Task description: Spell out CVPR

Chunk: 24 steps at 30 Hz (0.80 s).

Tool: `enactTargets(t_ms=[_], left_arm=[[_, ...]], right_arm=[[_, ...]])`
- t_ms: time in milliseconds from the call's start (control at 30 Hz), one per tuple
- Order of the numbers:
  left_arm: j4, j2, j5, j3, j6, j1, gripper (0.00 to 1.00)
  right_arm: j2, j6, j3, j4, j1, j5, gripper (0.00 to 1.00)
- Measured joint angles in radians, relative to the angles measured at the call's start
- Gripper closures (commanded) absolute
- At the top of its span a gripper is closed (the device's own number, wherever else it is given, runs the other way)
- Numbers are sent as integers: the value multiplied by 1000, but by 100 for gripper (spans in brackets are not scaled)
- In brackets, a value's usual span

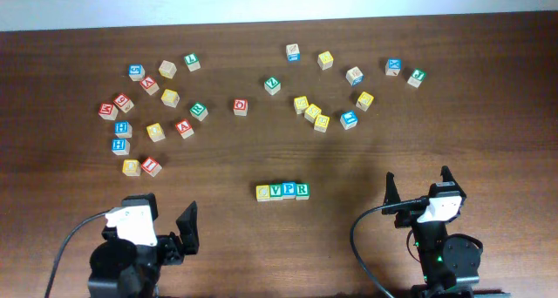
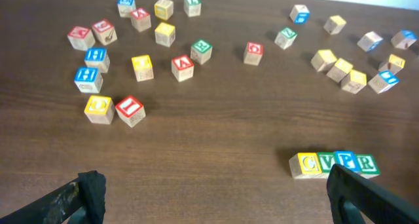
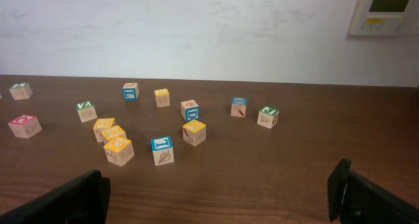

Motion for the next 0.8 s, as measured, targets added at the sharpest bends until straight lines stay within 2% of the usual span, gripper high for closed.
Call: enactTargets(t_ms=[67,167,267,533,700,800], left_arm=[[36,0,16,-30,27,0,1],[127,-45,82,-94,153,9,1],[201,-121,101,-192,191,64,1],[579,-270,120,-440,210,94,1],[718,-282,129,-523,208,96,1],[867,-285,132,-583,154,130,1]], right_arm=[[0,0,0,0,0,0,2],[0,0,0,0,0,0,2],[0,0,0,0,0,0,2],[0,0,0,0,0,0,2],[0,0,0,0,0,0,2],[0,0,0,0,0,0,2]])
